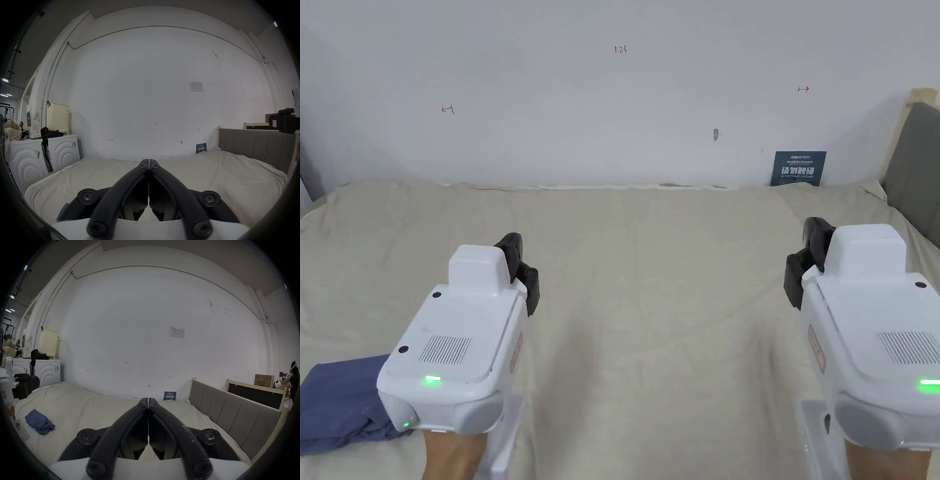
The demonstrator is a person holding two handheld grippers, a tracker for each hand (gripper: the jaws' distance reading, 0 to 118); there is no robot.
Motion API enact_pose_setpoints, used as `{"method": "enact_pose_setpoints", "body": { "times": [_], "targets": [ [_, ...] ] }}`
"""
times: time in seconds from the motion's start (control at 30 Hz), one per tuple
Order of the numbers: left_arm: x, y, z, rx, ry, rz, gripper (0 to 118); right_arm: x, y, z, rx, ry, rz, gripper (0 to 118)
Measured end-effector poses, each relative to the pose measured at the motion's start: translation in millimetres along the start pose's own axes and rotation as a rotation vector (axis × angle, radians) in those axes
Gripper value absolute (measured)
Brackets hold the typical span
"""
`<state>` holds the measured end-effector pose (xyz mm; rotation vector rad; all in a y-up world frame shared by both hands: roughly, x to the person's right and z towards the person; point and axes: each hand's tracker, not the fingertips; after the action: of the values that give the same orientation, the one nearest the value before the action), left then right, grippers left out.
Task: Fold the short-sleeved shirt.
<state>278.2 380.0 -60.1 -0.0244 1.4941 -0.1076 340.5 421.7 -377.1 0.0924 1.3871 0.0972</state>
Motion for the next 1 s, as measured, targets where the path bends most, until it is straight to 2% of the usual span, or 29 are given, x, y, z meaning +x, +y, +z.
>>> {"method": "enact_pose_setpoints", "body": {
  "times": [0.63,0.7,0.73,0.77,0.83,0.87,0.9,0.93,0.97,1.0],
  "targets": [
    [-2.3,-2.7,-1.1,-0.004,-0.002,0.011,2,-2.3,-1.7,-2.8,-0.013,0.001,-0.004,3],
    [-3.0,-2.2,-2.1,-0.011,-0.008,0.026,15,-2.2,-1.9,-3.4,-0.022,-0.006,-0.005,15],
    [-3.9,-1.7,-2.3,-0.014,-0.012,0.035,29,-1.9,-2.0,-3.9,-0.026,-0.003,-0.006,24],
    [-5.0,-1.2,-2.4,-0.015,-0.018,0.046,45,-1.3,-2.2,-4.8,-0.034,0.007,-0.009,38],
    [-5.9,0.0,-3.7,-0.019,-0.026,0.058,92,-0.9,-3.2,-5.6,-0.04,0.011,-0.017,66],
    [-6.0,0.6,-5.1,-0.027,-0.027,0.061,108,-0.6,-3.7,-5.9,-0.042,0.007,-0.02,83],
    [-6.1,0.8,-6.6,-0.034,-0.028,0.061,116,-0.2,-4.2,-6.7,-0.047,0.005,-0.023,97],
    [-5.8,0.3,-6.8,-0.032,-0.027,0.06,118,0.0,-4.7,-7.3,-0.05,0.003,-0.028,107],
    [-5.0,-0.7,-6.3,-0.019,-0.02,0.055,118,0.2,-5.4,-7.6,-0.048,0.0,-0.033,116],
    [-4.1,-1.4,-5.3,-0.008,-0.014,0.044,118,0.4,-5.9,-7.6,-0.044,-0.006,-0.036,117]
  ]
}}
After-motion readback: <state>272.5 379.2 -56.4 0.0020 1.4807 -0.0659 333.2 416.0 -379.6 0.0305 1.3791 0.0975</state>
